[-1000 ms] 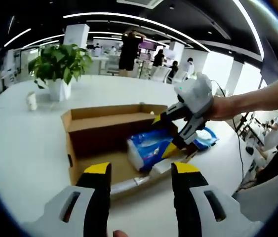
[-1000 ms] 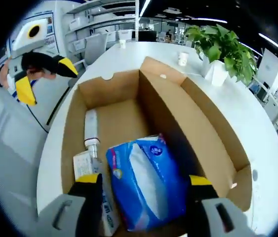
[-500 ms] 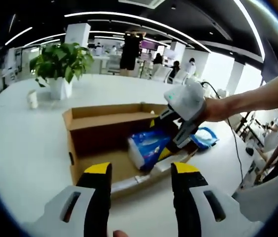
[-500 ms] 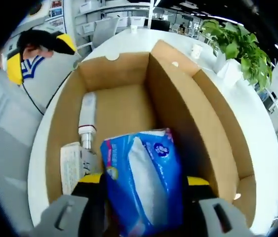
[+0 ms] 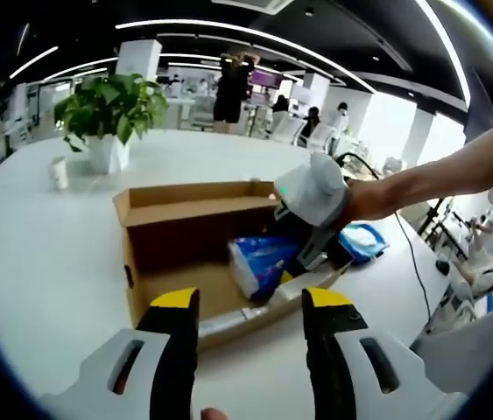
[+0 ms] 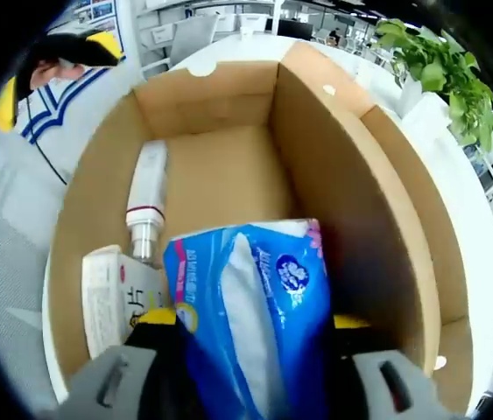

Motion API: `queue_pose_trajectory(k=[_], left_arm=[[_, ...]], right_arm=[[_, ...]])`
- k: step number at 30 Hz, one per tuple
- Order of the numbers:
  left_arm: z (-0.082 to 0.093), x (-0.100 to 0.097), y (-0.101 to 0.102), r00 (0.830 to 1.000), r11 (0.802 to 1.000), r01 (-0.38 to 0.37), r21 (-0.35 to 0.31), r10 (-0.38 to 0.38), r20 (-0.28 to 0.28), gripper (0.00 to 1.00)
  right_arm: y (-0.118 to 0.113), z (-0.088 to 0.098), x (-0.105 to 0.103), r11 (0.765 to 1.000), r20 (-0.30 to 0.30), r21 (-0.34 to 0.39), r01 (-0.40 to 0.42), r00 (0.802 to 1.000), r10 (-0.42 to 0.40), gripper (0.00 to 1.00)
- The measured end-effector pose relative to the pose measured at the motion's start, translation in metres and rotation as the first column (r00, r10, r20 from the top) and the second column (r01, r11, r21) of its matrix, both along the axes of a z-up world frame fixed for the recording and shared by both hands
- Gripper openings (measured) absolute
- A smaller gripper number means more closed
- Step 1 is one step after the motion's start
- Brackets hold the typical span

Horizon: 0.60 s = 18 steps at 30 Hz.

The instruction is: Operate the shoe box by opening the lid, removing the specified soft item, and placing it in the target area until the item is outside and the box remains undamaged.

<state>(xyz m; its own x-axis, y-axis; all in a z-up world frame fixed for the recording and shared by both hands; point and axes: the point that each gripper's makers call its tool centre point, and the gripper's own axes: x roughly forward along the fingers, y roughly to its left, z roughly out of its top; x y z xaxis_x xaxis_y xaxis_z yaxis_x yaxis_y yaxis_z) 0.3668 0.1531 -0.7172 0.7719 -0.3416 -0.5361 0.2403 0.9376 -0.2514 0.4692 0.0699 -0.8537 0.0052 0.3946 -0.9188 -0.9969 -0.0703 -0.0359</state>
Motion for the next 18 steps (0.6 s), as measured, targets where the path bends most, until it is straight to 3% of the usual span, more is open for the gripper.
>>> queue_pose_trajectory(k=[7, 13, 18], left_arm=[[-0.001, 0.001, -0.008, 1.0, 1.0, 0.02, -0.005, -0.02, -0.002, 0.47], [0.0, 0.0, -0.011, 1.0, 1.0, 0.023, -0.012, -0.023, -0.006, 0.46], [-0.001, -0.001, -0.009, 1.0, 1.0, 0.014, -0.018, -0.015, -0.009, 0.46]], right_arm=[[0.0, 0.0, 0.0, 1.0, -0.015, 0.004, 0.009, 1.0, -0.009, 0.6], [-0.002, 0.003, -0.005, 1.0, -0.021, 0.006, 0.025, 0.999, -0.025, 0.4], [-0.003, 0.005, -0.009, 1.0, -0.008, 0.01, 0.023, 1.0, -0.023, 0.34]])
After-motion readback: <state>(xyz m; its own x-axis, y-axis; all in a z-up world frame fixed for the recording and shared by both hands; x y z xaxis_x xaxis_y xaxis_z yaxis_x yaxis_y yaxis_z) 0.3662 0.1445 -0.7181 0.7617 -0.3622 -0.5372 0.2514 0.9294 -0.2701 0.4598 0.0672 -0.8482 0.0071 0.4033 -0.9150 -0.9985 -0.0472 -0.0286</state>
